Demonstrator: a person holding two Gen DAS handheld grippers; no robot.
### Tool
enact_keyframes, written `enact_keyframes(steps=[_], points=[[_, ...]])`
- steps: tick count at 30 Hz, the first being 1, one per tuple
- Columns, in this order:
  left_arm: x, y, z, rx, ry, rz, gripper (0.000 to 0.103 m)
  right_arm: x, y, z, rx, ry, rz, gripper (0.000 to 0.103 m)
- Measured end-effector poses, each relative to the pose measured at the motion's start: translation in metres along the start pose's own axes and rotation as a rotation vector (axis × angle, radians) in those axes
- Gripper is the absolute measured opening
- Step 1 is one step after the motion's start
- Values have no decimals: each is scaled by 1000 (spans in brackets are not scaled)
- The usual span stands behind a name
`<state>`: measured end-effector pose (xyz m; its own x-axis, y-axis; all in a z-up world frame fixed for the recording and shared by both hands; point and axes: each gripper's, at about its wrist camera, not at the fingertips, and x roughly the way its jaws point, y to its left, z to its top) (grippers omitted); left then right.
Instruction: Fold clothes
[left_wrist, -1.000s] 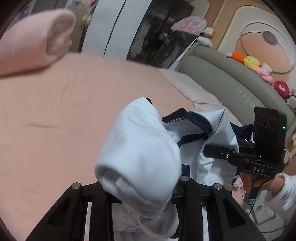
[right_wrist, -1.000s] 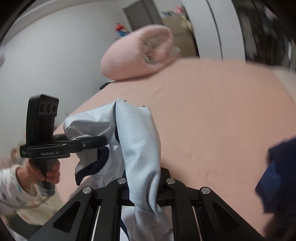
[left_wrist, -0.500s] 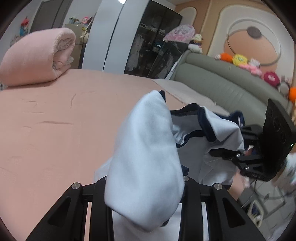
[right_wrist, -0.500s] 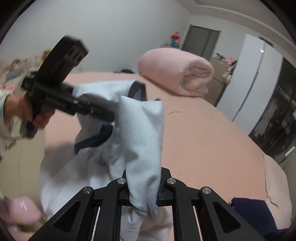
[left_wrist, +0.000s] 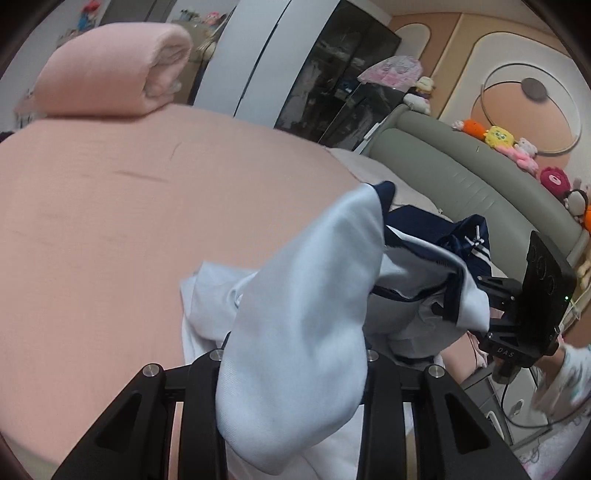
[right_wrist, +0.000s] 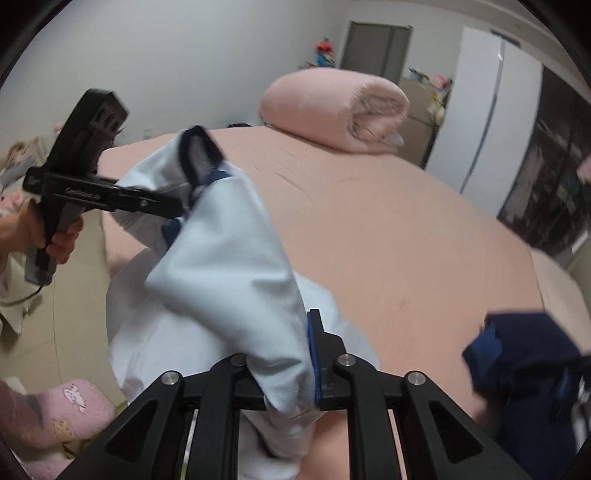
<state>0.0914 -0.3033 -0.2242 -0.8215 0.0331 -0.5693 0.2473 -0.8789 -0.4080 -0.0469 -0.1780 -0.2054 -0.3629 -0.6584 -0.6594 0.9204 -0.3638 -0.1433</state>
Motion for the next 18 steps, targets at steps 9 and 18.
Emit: enact_keyframes(steps=[9,18], points=[[-19,-20,-11,16,35,141,53,-22,-11,-33,293,-2,-24,42],[-97,-32,-9,-61,-122,196,72,-96,-7,-39,366,-112,-73,66]])
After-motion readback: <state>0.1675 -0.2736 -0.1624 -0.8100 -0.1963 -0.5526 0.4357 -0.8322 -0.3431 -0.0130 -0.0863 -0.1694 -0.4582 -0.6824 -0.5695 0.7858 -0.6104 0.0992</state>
